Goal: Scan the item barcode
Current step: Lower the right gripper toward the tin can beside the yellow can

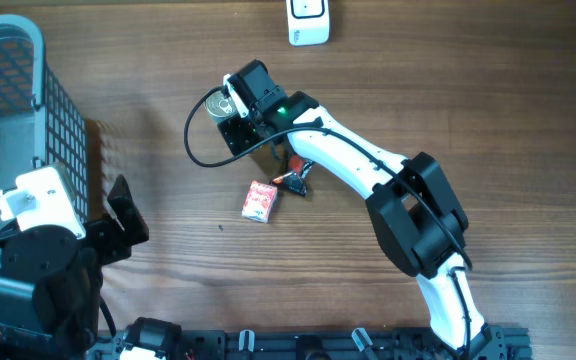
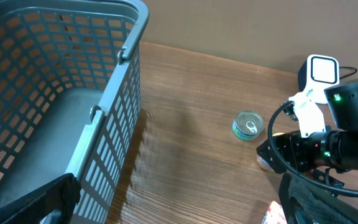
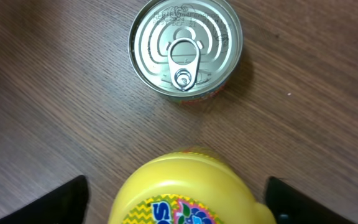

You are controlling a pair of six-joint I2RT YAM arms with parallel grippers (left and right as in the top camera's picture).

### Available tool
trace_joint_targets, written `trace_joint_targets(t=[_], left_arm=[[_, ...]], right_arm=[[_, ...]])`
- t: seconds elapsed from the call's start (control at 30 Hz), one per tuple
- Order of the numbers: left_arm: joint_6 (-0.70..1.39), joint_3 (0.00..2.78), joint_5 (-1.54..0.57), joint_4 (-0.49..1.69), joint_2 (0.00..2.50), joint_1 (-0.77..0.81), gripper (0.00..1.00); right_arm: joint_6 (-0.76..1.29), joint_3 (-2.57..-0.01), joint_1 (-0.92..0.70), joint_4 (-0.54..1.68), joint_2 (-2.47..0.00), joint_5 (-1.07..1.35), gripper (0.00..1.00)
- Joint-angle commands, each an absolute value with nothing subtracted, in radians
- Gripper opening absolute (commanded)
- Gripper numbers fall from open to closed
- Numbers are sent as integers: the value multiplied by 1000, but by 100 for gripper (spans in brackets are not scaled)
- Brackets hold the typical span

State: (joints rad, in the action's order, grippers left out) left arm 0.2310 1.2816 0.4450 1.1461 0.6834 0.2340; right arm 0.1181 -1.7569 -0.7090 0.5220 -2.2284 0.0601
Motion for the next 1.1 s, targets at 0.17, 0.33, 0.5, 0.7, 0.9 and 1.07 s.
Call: trace_joint_targets(t=[0.17, 0.33, 0.5, 0.7, 0.9, 1.07], left_arm=[[244, 1275, 455, 1147, 680, 239, 100], [244, 1275, 455, 1147, 680, 239, 100], [244, 1275, 455, 1147, 680, 239, 100], [244, 1275, 455, 1147, 680, 239, 100], [244, 1275, 455, 1159, 680, 239, 100], [244, 1275, 455, 1169, 680, 239, 100]], right_arm=[[157, -1774, -713, 566, -2254, 106, 68], [102, -1774, -713, 626, -2254, 106, 60], [-61, -1774, -713, 696, -2254, 109, 55], [-313, -1774, -713, 806, -2254, 113, 56], [-484, -1774, -712, 955, -2254, 23, 57], [-498, -1774, -700, 1023, -2254, -83, 68]])
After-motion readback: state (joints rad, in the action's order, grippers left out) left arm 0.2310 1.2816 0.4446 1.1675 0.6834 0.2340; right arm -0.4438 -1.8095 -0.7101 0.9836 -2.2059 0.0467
